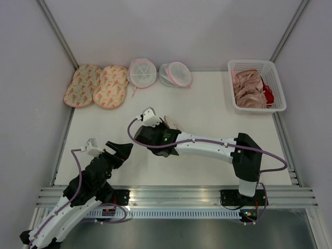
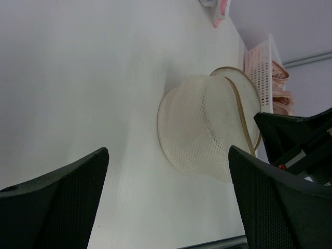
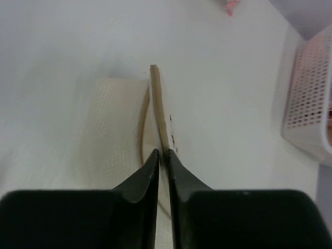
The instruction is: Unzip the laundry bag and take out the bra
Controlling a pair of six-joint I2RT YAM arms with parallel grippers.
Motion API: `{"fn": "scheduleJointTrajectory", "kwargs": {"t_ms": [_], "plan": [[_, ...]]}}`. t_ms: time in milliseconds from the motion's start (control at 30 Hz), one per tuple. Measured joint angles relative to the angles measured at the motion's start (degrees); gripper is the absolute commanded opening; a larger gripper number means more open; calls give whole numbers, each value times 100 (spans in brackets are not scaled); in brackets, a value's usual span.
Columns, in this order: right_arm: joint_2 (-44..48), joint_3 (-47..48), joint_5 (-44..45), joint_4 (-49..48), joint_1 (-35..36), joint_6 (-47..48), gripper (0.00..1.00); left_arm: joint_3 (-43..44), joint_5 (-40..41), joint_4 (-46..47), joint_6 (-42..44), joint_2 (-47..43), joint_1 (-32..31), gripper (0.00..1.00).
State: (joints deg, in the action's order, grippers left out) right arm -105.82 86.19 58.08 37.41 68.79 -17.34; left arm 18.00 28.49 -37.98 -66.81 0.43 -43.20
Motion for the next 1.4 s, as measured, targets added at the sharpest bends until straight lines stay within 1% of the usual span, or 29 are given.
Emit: {"fn": "scheduleJointTrajectory", "kwargs": {"t_ms": [33, 133, 200, 233, 333, 400, 433, 500, 533, 600, 667, 767, 833, 867, 1000, 1100, 1267, 1400], "plan": [[2, 0, -195, -57, 26, -13, 35, 0, 4, -13, 0, 0, 0, 100], [92, -160, -970, -315, 85, -48, 56, 2, 20, -72, 0, 0, 0, 100], [321, -442, -1510, -428, 103, -96, 63, 7, 42, -96, 0, 0, 0, 100], [476, -610, -1779, -483, 103, -118, 69, 7, 52, -96, 0, 0, 0, 100], [1097, -1084, -2337, -656, 107, -251, 76, 7, 52, -68, 2, 0, 0, 100], [1613, -1322, -2332, -695, 114, -382, 79, 7, -9, 92, 26, 0, 0, 100], [1836, -1399, -2256, -706, 111, -439, 87, 0, -79, 308, 72, 15, 0, 99], [2393, -1543, -1939, -699, 103, -632, 89, -7, -258, 804, 175, 168, 0, 100], [2647, -1596, -1788, -691, 79, -719, 95, -7, -382, 1154, 240, 398, 0, 100], [3101, -1705, -1513, -640, -4, -931, 97, -4, -608, 1733, 356, 938, 0, 100], [3497, -1906, -1357, -640, -225, -1152, 98, 74, -868, 2216, 492, 1681, 0, 100], [3928, -2358, -1285, -562, -619, -1429, 98, 522, -1263, 2800, 680, 3117, 0, 100], [4179, -2723, -1276, -439, -850, -1609, 98, 901, -1451, 3071, 776, 3908, 0, 100], [4304, -2887, -1281, -372, -931, -1698, 98, 1049, -1541, 3206, 804, 4207, 0, 100], [4806, -3368, -1294, -118, -1130, -1961, 98, 1268, -1779, 3814, 822, 4846, 0, 100], [5132, -3523, -1296, 22, -1246, -2098, 98, 1576, -1897, 3770, 824, 5278, 0, 100], [5436, -3626, -1294, 170, -1384, -2205, 98, 2870, -2221, 3195, 872, 6533, 7, 100], [5549, -3674, -1296, 262, -1473, -2234, 98, 3233, -2420, 2868, 951, 7023, 11, 100]]}}
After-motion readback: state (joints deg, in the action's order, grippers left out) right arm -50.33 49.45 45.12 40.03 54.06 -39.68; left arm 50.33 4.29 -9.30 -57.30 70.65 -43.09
